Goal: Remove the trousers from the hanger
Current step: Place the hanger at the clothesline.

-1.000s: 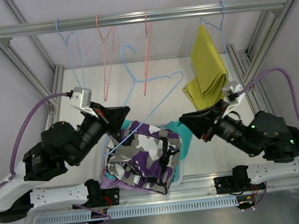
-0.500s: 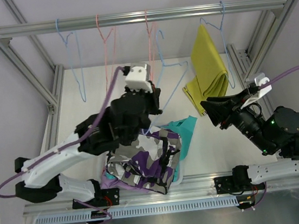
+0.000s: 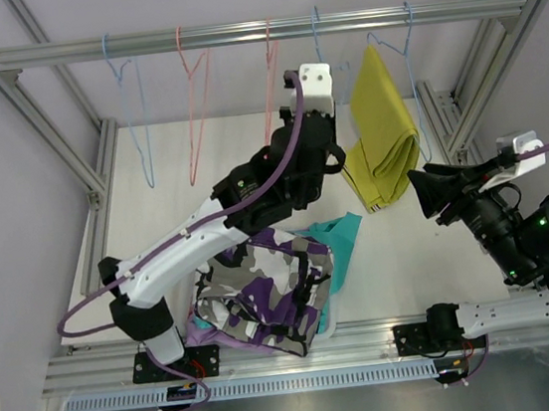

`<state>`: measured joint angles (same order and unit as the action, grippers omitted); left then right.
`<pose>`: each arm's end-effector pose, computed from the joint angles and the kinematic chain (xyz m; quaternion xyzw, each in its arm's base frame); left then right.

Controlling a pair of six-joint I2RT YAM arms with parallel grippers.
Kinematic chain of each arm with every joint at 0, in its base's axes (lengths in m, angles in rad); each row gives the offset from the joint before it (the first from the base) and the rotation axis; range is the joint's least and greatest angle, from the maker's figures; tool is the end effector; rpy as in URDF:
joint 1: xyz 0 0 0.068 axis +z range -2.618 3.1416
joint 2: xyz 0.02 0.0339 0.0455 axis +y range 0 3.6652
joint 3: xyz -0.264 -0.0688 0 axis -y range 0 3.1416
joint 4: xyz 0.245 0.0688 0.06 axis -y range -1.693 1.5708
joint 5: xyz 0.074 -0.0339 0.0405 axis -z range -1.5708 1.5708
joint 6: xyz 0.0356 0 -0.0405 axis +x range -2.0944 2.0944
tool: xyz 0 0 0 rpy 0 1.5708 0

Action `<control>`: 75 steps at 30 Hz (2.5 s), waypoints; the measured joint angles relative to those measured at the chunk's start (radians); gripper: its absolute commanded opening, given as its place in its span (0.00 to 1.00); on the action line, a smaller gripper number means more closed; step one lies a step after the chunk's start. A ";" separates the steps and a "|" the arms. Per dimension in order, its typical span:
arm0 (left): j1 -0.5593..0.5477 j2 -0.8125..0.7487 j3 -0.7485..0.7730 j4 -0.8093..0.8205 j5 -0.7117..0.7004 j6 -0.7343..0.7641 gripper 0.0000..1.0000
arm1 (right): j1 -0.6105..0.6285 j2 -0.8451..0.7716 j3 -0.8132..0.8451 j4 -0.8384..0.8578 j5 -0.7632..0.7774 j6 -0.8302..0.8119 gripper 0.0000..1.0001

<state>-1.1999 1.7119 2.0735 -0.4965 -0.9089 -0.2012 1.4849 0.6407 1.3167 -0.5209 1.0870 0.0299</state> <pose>0.1567 -0.3254 0.5048 0.0705 0.7324 -0.1283 0.6650 0.0358 0.0485 0.4854 -0.0766 0.6769 0.2024 0.7035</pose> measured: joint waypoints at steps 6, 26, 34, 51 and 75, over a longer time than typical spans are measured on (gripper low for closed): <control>0.072 0.086 0.130 0.031 0.027 0.039 0.00 | 0.000 -0.048 -0.021 -0.006 0.012 -0.010 0.43; 0.209 0.291 0.251 0.038 0.219 0.045 0.01 | 0.000 -0.125 -0.142 0.044 0.023 -0.117 0.48; 0.220 0.299 0.259 0.038 0.259 0.043 0.01 | 0.000 -0.156 -0.176 0.063 0.023 -0.137 0.49; 0.205 0.279 0.074 0.032 0.285 -0.015 0.27 | 0.000 -0.170 -0.195 0.082 0.023 -0.138 0.57; 0.068 0.094 0.196 0.185 0.499 0.003 0.55 | 0.000 -0.307 -0.251 0.258 0.172 -0.239 0.71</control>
<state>-1.1316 1.8061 2.2696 -0.3119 -0.4095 -0.1986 1.4845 0.3332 1.0653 -0.2630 1.2591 -0.2089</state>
